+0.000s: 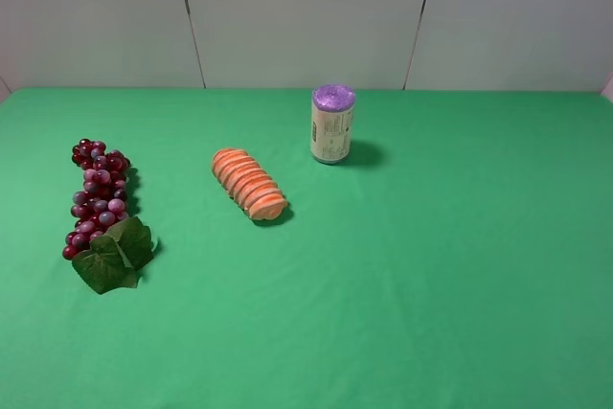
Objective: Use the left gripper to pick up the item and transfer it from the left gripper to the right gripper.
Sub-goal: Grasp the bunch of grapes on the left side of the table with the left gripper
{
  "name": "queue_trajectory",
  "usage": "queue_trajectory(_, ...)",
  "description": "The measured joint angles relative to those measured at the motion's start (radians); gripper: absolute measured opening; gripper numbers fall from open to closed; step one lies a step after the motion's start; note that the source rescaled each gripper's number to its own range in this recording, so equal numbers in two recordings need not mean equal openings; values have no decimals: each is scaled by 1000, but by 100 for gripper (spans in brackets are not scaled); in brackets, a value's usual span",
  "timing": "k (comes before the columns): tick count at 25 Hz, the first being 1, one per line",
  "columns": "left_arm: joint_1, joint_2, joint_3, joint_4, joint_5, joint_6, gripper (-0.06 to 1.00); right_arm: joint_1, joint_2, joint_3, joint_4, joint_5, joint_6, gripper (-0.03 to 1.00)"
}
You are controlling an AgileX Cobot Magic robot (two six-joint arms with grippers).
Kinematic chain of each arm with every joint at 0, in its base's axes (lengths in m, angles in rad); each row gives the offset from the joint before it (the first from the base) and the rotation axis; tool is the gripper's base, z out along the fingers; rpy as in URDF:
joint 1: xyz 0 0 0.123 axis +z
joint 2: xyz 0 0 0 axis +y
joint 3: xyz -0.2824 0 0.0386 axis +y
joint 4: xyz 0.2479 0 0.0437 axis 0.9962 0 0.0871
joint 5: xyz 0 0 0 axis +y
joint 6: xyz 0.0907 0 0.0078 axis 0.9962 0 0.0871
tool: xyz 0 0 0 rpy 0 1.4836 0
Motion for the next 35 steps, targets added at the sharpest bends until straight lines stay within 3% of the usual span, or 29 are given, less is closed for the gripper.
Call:
queue_trajectory(8, 0, 45, -33, 0, 34, 0, 87, 0, 0, 0, 0, 0, 0, 100)
queue_trajectory(13, 0, 202, -97, 0, 49, 1, 98, 0, 0, 0, 0, 0, 0, 100)
queue_trajectory(19, 0, 391, -130, 0, 37, 2, 100, 0, 0, 0, 0, 0, 0, 100)
queue_trajectory(35, 0, 898, -132, 0, -153, 4, 100, 0, 0, 0, 0, 1, 0, 100)
